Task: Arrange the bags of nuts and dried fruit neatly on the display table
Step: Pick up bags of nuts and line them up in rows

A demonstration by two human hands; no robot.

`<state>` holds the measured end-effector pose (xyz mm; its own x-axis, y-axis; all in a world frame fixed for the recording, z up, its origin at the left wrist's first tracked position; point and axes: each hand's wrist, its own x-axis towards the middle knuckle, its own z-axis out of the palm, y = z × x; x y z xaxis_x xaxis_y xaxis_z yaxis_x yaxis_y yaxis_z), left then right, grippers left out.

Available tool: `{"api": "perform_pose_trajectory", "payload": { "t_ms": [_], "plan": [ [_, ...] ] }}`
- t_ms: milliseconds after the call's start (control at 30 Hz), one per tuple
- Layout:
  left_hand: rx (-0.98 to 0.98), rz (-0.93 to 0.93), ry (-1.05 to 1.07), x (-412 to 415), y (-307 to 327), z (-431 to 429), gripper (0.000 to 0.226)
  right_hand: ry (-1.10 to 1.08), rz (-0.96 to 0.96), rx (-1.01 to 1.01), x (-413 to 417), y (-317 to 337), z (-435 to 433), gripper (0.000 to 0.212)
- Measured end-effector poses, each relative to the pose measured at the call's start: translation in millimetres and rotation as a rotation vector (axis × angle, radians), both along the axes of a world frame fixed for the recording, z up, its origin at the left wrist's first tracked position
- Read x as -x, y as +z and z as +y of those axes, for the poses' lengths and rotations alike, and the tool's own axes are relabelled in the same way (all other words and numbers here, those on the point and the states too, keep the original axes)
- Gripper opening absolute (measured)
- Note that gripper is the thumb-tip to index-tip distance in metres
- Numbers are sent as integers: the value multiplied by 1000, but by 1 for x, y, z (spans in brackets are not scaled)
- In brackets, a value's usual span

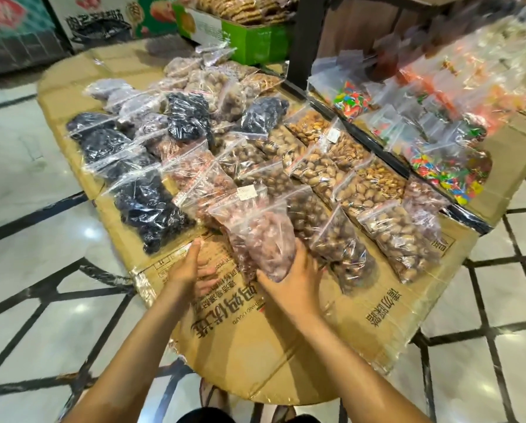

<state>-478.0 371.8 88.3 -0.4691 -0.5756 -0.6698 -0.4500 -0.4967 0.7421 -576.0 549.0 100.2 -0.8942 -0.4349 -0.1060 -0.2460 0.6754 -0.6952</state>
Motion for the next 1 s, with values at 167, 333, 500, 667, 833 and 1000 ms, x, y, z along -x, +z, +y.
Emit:
{"api": "perform_pose_trajectory", "payload": {
  "t_ms": [167, 333, 500, 667, 833, 1000],
  "plan": [
    [107, 19, -11, -13, 1, 5, 54, 32, 92, -296, -4, -28, -1, 123],
    [305, 120, -1, -2, 17, 14, 48, 67, 244, -388, 6, -29, 3, 118],
    [590, 84, 13, 25, 44, 36, 33, 190, 75, -389, 24, -26, 27, 124],
    [1022, -48, -24, 61, 55, 111, 47, 450, 151, -151, 53, -15, 95, 116],
    [1234, -86, -231, 121, 42, 228, 60, 268, 284, -94, 126, -11, 240, 86],
    [1295, -52, -632, 200, 31, 327, 73, -93, 167, -214, 199, -2, 367, 84]
  ]
}}
